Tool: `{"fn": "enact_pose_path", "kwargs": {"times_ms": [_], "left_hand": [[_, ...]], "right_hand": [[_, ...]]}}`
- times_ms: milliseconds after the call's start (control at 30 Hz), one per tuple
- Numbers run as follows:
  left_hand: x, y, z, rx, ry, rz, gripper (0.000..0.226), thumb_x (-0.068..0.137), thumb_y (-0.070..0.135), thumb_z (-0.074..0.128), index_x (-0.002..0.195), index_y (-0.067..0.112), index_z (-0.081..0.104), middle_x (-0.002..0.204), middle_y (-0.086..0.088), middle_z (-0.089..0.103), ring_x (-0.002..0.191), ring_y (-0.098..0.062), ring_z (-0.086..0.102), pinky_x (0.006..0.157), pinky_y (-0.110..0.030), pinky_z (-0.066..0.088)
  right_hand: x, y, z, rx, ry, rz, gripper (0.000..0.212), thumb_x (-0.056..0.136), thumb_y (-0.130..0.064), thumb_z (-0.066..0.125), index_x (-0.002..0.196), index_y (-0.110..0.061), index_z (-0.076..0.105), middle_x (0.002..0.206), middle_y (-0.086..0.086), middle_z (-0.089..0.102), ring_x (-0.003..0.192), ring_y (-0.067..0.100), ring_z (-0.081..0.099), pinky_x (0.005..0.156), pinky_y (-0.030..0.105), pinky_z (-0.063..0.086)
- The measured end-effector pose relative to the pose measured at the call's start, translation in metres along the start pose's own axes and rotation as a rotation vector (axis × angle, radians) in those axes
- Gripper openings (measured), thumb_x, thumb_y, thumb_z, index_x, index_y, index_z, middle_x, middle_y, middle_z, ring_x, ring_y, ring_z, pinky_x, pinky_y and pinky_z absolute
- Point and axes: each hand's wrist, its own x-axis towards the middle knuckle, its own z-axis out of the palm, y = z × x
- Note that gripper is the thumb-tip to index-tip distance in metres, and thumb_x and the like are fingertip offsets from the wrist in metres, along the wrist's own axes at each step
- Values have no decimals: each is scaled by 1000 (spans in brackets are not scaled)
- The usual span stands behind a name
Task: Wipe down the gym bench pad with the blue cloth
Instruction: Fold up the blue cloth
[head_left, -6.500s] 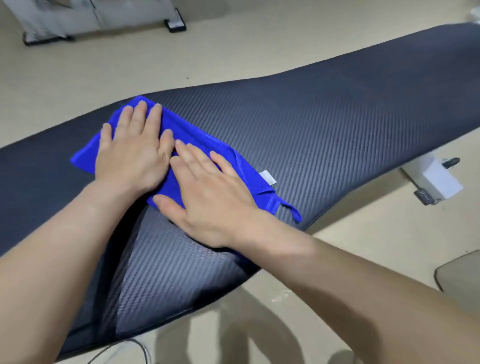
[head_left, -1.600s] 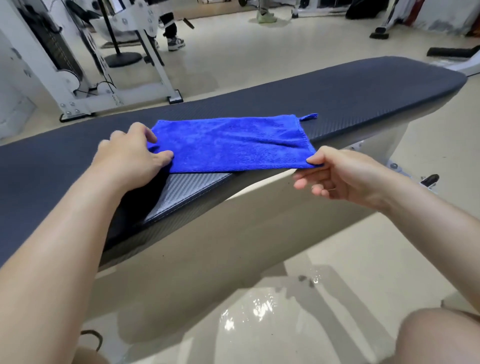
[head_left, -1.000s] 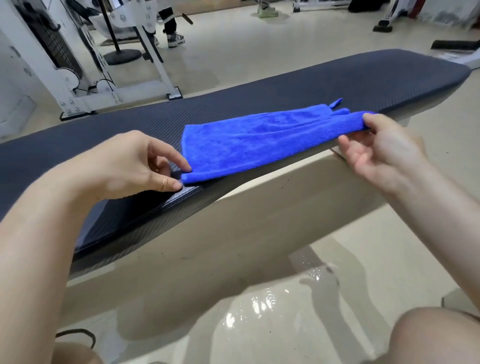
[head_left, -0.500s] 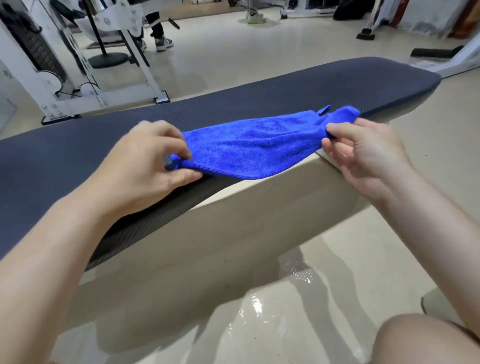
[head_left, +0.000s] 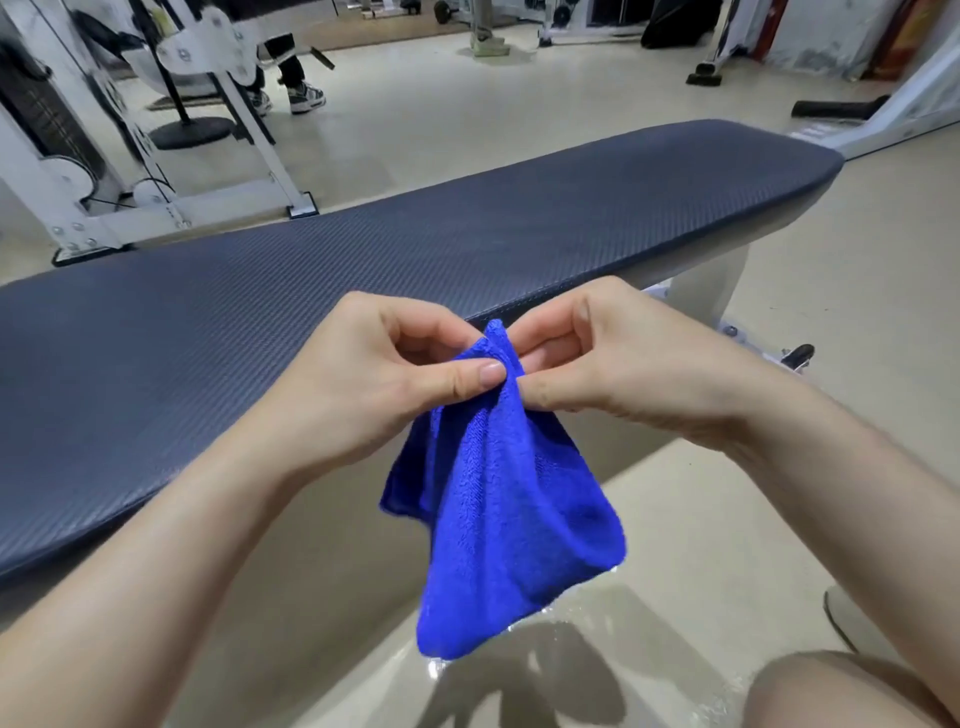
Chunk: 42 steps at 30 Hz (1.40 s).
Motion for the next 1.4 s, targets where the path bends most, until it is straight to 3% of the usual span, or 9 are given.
{"fn": "enact_pose_path", "kwargs": {"times_ms": [67, 333, 467, 633, 800, 933, 1100, 1233, 1400], "left_hand": [[2, -2, 4, -17, 50, -2, 16, 67, 23, 77, 79, 11, 75, 78, -7, 76, 76, -25, 73, 77, -42, 58], [10, -8, 17, -42, 136, 2, 17, 71, 23, 79, 84, 18, 69, 72, -14, 71, 64, -22, 64, 64, -46, 54], [13, -9, 19, 7, 0, -28, 28, 76, 20, 78, 102, 26, 72, 77, -6, 73, 76, -25, 70, 78, -48, 55], [17, -11, 27, 53, 76, 46, 17, 69, 27, 81, 77, 17, 70, 69, 0, 71, 61, -12, 64, 60, -29, 51], [24, 5, 43, -7, 96, 149, 10, 78, 17, 76, 74, 16, 67, 64, 4, 68, 57, -9, 61, 54, -22, 49], [36, 8, 64, 3, 111, 197, 10, 79, 19, 75, 74, 19, 67, 64, 3, 67, 58, -9, 61, 53, -22, 47], [56, -2, 103, 22, 83, 177, 10, 81, 23, 74, 75, 22, 66, 71, 3, 65, 69, -16, 61, 62, -27, 48], [77, -3, 136, -52, 12, 84, 11, 77, 24, 77, 78, 17, 68, 71, 7, 61, 67, -7, 53, 60, -15, 41], [101, 12, 191, -226, -143, 23, 9, 78, 15, 74, 76, 13, 66, 64, 6, 62, 54, -5, 48, 47, -10, 35]], "right_hand": [[0, 2, -1, -8, 19, -5, 18, 83, -2, 68, 94, -14, 76, 86, 4, 77, 87, 17, 73, 79, 30, 57], [1, 7, -12, -130, 56, -24, 21, 79, -2, 62, 85, -16, 76, 84, 19, 73, 67, 22, 61, 67, 41, 51], [3, 11, -14, -204, 10, 1, 17, 81, -7, 66, 90, -15, 77, 92, 22, 73, 83, 32, 71, 85, 54, 56], [-3, 12, -25, -188, -26, 66, 10, 82, -13, 73, 90, -17, 78, 87, 6, 77, 89, 25, 72, 92, 44, 54], [-18, 50, -38, -246, -49, 215, 19, 78, -20, 70, 96, -14, 72, 92, 13, 71, 75, 13, 56, 73, 34, 45], [-44, 89, -58, -177, 128, 389, 11, 83, -16, 63, 88, -21, 72, 75, -5, 65, 73, 17, 47, 67, 33, 38], [-97, 98, -106, 202, 328, 405, 16, 84, 1, 67, 91, -13, 66, 87, 5, 73, 67, 19, 67, 54, 20, 51], [-135, 105, -137, 352, 480, 285, 10, 79, -2, 69, 82, -11, 72, 85, 12, 69, 73, 24, 62, 71, 28, 54], [-187, 113, -153, -117, 489, 305, 34, 75, -2, 78, 103, -18, 70, 99, 7, 73, 85, 24, 66, 83, 36, 55]]}}
